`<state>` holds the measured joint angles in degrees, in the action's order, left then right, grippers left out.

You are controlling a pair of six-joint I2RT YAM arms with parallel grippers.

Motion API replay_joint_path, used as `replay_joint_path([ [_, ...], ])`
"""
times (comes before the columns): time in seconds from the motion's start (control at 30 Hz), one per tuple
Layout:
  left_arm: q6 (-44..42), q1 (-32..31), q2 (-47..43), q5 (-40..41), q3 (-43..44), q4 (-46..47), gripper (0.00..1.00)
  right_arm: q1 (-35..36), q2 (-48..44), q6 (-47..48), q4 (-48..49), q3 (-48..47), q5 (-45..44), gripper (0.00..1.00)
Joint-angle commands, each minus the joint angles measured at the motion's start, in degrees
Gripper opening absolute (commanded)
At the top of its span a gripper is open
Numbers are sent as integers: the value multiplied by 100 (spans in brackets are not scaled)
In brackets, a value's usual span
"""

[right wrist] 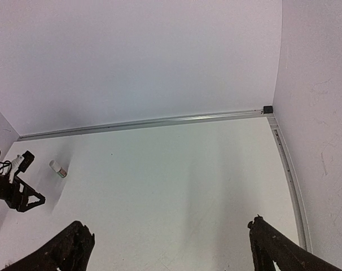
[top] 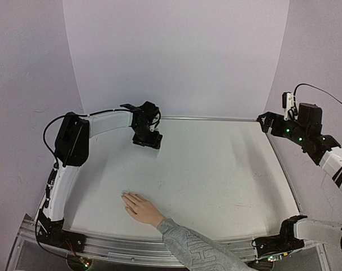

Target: Paint the nails

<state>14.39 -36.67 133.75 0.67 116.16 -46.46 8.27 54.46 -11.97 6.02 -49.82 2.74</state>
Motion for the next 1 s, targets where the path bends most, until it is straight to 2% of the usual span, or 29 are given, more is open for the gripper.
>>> replay_joint_path([
  [0.0, -289, 33, -82, 441, 406, -65, 80, -32, -21, 69, 312, 5, 149, 98],
  [0.1, -379, 112, 62, 437, 810, -78, 93, -33, -2, 72, 295, -1, 163, 98],
  [0.17, -316, 197, 178, 416, 1084, -78, 97, -36, -12, 67, 294, 22, 165, 98],
  [0.5, -608, 324, 1135, 390, 2634, -75, 98, -35, -24, 19, 268, 65, 148, 98],
  [0.63, -633, 352, 1441, 383, 2934, -17, 92, -36, -8, 19, 264, 52, 139, 98],
  [0.77, -587, 371, 1642, 257, 3103, 61, 78, -36, 10, 19, 259, 60, 110, 98],
  [0.97, -662, 371, 1784, 326, 3201, 246, 69, -36, 47, 15, 259, 100, 110, 98],
])
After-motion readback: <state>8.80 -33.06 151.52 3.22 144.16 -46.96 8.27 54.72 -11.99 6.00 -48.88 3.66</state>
